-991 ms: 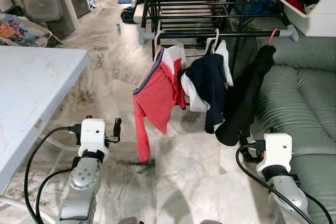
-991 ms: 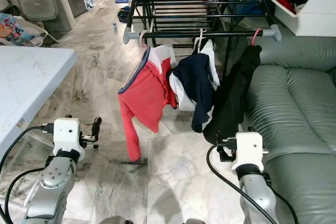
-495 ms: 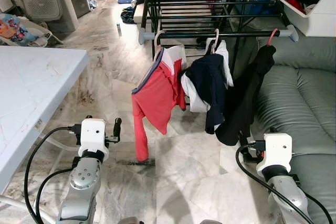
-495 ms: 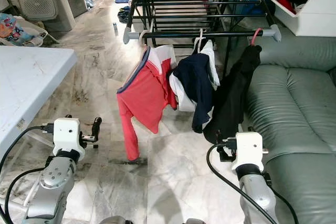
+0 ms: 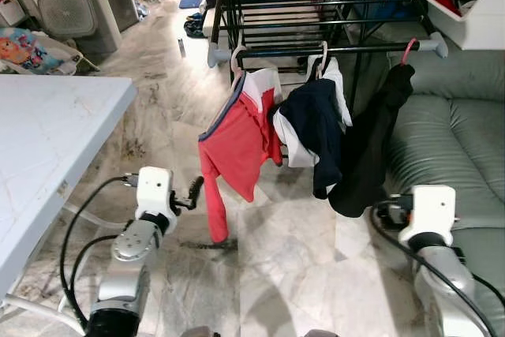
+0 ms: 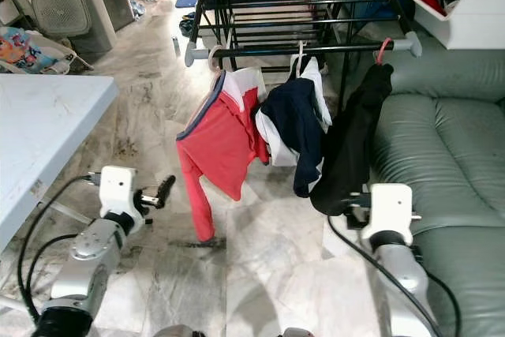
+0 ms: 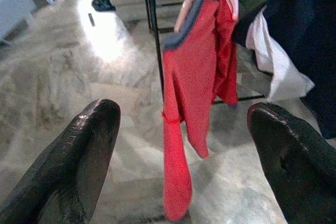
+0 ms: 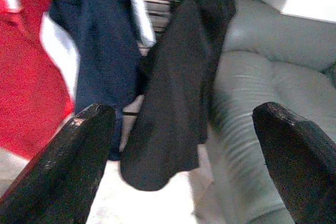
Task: Hang hanger
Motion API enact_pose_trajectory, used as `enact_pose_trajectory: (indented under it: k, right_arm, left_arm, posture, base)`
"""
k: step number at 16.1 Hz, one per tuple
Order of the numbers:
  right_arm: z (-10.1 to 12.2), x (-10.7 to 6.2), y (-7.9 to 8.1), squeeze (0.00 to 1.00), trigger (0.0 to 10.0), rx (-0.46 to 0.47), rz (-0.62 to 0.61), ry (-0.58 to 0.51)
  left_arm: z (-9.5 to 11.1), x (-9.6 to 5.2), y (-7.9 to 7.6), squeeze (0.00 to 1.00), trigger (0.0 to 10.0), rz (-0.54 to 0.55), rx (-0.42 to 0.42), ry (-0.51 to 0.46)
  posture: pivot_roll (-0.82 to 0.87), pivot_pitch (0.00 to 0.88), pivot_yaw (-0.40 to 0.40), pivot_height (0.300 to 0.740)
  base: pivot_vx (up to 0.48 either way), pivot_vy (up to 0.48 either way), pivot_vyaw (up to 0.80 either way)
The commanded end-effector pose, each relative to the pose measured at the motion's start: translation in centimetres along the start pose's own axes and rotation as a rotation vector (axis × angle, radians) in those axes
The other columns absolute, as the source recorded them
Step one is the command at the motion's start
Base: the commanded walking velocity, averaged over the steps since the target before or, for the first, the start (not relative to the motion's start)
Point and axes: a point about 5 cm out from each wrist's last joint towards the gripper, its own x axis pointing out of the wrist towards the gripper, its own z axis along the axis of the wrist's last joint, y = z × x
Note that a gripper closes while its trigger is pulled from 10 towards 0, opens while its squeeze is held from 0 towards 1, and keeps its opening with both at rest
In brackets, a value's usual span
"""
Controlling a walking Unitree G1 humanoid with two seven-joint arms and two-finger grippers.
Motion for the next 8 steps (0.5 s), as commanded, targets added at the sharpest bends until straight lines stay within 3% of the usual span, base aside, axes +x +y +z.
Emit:
enact_pose_trajectory:
  k: [1, 2, 3, 6, 8]
  right_arm:
    - [0.2, 0.0, 0.5, 0.0, 10.0, -0.003, 0.028, 0.005]
    - [0.1, 0.0, 0.8, 0.0, 10.0, -0.053, 0.036, 0.014]
    - [0.0, 0.1, 1.3, 0.0, 10.0, -0.12, 0.059, 0.003]
    - [0.9, 0.6, 1.9, 0.0, 10.0, -0.01, 0.121, -0.027]
    - [1.9, 1.3, 1.3, 0.0, 10.0, -0.006, 0.094, -0.064]
  left_arm:
    - [0.0, -0.1, 0.7, 0.0, 10.0, 0.01, 0.011, 0.005]
    - [-0.1, -0.2, 0.6, 0.0, 10.0, 0.012, -0.005, 0.012]
    - [0.6, -0.4, 0.6, 0.0, 10.0, 0.015, 0.012, -0.044]
    - [0.4, -0.1, 1.2, 0.0, 10.0, 0.034, -0.042, -0.021]
    - [0.7, -0.1, 0.8, 0.0, 10.0, 0.006, -0.029, -0.052]
  posture:
    - [-0.06, 0.0, 0.061, 0.74]
    - [-0.06, 0.0, 0.053, 0.74]
    - [-0.05, 0.0, 0.051, 0.74]
    - [-0.05, 0.0, 0.052, 0.74]
    - [-0.05, 0.0, 0.054, 0.74]
  base:
    - [0.0, 0.0, 0.0]
    - [0.0, 0.0, 0.0]
    - [0.0, 0.0, 0.0]
    - [0.0, 0.0, 0.0]
    - [0.0, 0.36, 0.0]
